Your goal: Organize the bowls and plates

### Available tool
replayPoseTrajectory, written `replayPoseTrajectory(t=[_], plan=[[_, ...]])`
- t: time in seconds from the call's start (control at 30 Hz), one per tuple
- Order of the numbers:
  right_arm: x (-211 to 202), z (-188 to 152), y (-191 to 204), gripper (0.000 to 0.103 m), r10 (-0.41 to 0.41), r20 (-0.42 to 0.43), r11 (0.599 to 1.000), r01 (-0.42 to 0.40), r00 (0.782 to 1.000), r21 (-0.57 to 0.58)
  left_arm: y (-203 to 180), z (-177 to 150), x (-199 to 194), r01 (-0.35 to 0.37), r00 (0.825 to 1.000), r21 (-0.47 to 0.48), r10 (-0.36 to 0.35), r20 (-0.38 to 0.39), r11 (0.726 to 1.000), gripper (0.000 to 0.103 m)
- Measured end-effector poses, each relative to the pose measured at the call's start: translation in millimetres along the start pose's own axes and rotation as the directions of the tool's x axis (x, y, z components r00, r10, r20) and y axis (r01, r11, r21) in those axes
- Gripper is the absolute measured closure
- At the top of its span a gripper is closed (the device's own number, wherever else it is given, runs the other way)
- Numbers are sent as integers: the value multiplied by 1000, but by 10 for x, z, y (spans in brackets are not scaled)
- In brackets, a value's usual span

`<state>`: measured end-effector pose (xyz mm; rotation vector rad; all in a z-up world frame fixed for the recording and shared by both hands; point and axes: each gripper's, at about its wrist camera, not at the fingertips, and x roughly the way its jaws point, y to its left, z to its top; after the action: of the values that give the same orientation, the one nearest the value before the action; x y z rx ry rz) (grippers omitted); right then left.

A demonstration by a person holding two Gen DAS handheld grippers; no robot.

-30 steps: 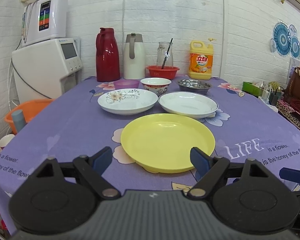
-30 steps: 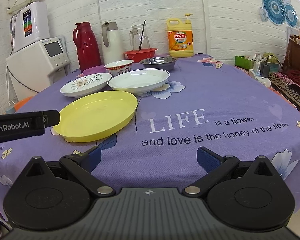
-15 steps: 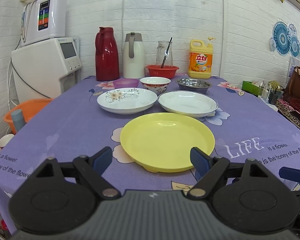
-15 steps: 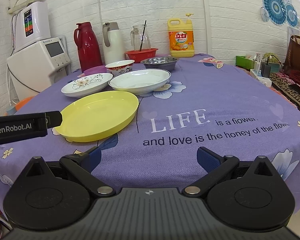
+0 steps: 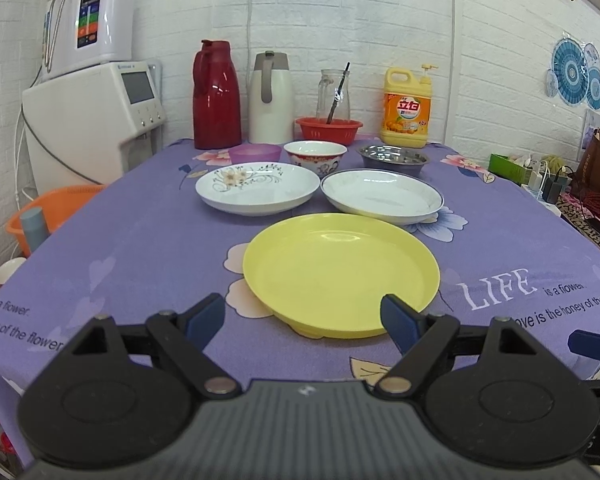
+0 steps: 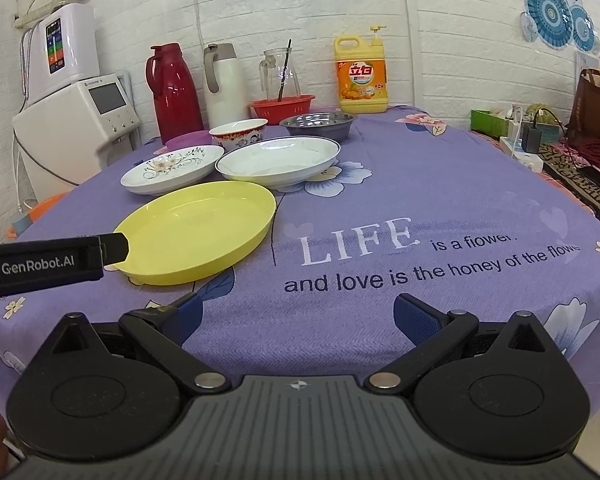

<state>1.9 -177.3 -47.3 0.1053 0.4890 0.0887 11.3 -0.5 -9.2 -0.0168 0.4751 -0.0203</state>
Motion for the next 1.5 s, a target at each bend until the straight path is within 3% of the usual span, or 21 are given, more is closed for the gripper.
replayPoseTrajectory(t=[0.7,1.0,1.27,1.5], plan=[[26,14,13,0,5,-6,1000,-5,1000,-17,13,43,44,5,1000,5,-5,-4,1000,20],[185,395,133,0,35,66,995,-28,997,-97,177,291,176,-40,999,31,40,29,999,20],[940,635,135,0,99,-69,993,-103,993,-58,601,412,853,-61,988,-50,53,-146,997,20],[1288,728,291,0,99,-154,985,-119,983,-126,738,441,1301,83,969,-90,-101,-225,992,20]])
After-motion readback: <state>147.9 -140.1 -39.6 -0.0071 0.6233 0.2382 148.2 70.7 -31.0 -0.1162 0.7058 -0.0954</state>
